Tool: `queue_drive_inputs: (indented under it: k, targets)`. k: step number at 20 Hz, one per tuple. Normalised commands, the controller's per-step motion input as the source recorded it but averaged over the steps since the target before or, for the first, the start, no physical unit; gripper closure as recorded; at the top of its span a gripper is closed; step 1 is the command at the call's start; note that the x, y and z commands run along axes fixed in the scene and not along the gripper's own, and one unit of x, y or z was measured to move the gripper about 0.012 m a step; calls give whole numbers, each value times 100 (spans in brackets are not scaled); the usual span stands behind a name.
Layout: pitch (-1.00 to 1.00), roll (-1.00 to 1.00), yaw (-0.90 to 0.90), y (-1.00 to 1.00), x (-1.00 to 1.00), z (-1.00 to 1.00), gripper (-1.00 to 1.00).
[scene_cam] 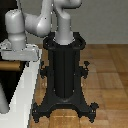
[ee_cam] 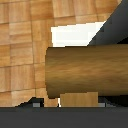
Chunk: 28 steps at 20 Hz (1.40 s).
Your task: Open the door by pressing down and pulling on the handle.
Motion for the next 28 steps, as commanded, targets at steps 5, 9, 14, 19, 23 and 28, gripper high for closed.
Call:
queue_drive_inputs:
  k: [5, 9, 14, 19, 23, 28]
  targets:
    - [0, 0, 0, 0, 0, 0, 100]
    - [0, 0, 0, 0, 0, 0, 100]
    - [0, 0, 0, 0, 0, 0, 100]
    - [0, 0, 0, 0, 0, 0, 100]
    - [-8, 0, 0, 0, 0, -25, 100]
    - [-9, 0, 0, 0, 0, -40, 100]
